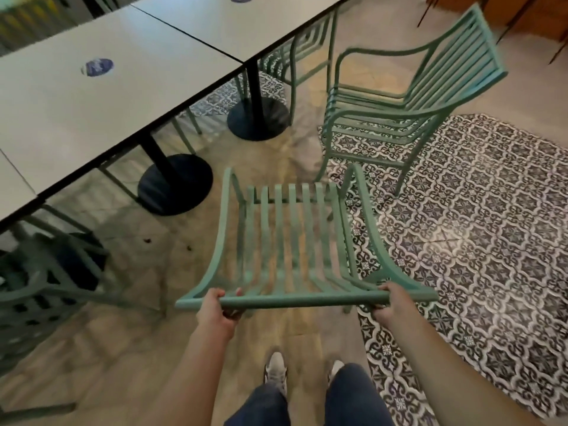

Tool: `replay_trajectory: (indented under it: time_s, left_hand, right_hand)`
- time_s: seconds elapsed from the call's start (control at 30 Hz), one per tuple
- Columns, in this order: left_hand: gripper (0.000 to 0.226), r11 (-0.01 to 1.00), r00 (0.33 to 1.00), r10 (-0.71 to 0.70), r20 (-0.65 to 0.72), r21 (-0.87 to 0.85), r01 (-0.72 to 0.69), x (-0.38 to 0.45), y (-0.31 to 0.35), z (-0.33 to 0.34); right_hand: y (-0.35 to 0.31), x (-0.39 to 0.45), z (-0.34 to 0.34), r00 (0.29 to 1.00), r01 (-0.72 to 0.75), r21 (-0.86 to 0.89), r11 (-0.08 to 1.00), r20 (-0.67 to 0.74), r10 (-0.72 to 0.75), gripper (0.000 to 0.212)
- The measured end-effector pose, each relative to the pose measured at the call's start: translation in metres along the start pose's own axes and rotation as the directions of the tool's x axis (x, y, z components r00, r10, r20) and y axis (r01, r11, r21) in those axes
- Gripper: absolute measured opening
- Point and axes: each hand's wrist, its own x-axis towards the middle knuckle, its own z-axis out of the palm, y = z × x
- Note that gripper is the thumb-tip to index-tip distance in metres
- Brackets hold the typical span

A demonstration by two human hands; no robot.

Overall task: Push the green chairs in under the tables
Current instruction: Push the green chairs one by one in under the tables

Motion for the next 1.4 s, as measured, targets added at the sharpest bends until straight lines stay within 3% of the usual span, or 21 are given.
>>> replay_trajectory:
  time_s: [0.3, 0.47, 0.53, 0.63, 0.9, 1.4]
  left_hand:
    - [0.002, 0.990, 0.998, 0.024, -0.059, -0.135, -0.032, -0.015, -0.043, 0.035]
    - [0.021, 0.977, 0.991, 0.036, -0.129, -0.202, -0.062, -0.025, -0.059, 0.047]
    - [0.021, 0.969, 0.988, 0.023, -0.153, -0.240, -0.059, -0.026, -0.064, 0.047]
    - [0.003, 0.965, 0.981, 0.018, -0.193, -0.253, -0.067, -0.027, -0.066, 0.044]
    - [0.004, 0.927, 0.967, 0.016, -0.255, -0.358, -0.110, -0.023, -0.063, 0.039]
    - [0.011, 0.859, 0.950, -0.030, -0.309, -0.494, -0.133, -0.038, -0.085, 0.075]
  right_hand:
    - [-0.069, 0.018, 0.018, 0.993, -0.041, -0.099, 0.994, 0.106, 0.052, 0.013]
    - [-0.094, 0.019, 0.033, 0.987, -0.049, -0.214, 0.976, 0.137, 0.079, 0.015]
    - [-0.099, 0.023, 0.042, 0.986, -0.057, -0.256, 0.965, 0.136, 0.095, 0.015]
    - [-0.100, 0.032, 0.057, 0.986, -0.040, -0.339, 0.940, 0.140, 0.092, 0.013]
    - [-0.094, 0.051, 0.102, 0.986, 0.016, -0.472, 0.881, 0.153, 0.065, 0.011]
    - [-0.130, 0.078, 0.152, 0.959, -0.010, -0.589, 0.808, 0.223, 0.175, 0.014]
